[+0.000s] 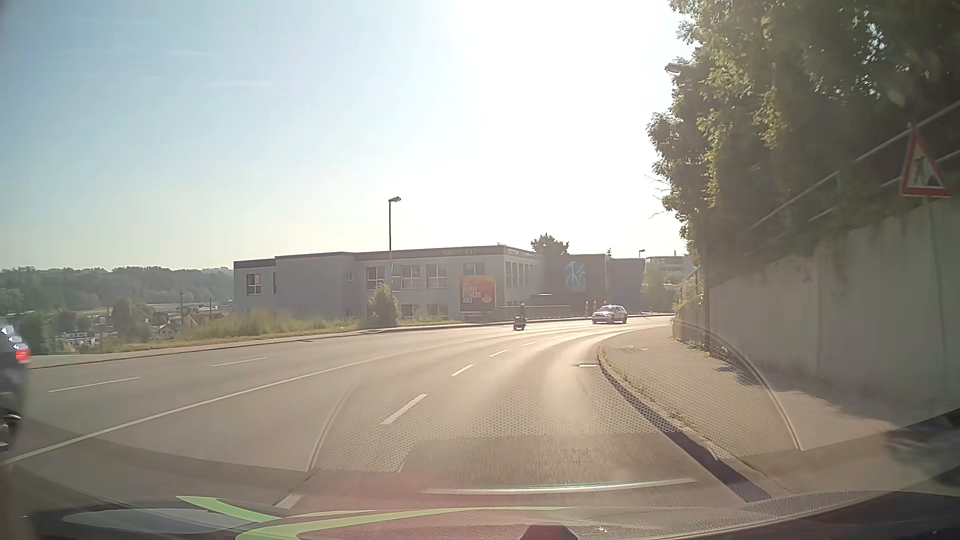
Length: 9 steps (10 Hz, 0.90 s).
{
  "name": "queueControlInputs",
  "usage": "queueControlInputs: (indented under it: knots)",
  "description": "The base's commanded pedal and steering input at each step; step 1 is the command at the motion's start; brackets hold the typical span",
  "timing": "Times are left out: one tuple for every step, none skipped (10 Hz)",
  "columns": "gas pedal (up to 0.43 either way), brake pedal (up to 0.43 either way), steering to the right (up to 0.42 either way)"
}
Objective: Follow the waypoints while adhering to traffic rules and regulations
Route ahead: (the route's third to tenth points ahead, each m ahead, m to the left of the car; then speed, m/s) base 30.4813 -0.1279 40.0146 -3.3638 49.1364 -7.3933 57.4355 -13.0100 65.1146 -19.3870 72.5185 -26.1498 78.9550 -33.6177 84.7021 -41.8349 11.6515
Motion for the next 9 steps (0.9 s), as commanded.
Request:
queueControlInputs:
  knots:
    - [0.008, 0.000, 0.016]
    - [0.000, 0.000, 0.017]
    - [0.000, 0.000, 0.020]
    - [0.000, 0.000, 0.025]
    - [0.000, 0.000, 0.028]
    - [0.000, 0.000, 0.031]
    - [0.000, 0.000, 0.035]
    - [0.000, 0.000, 0.037]
    - [0.000, 0.000, 0.039]
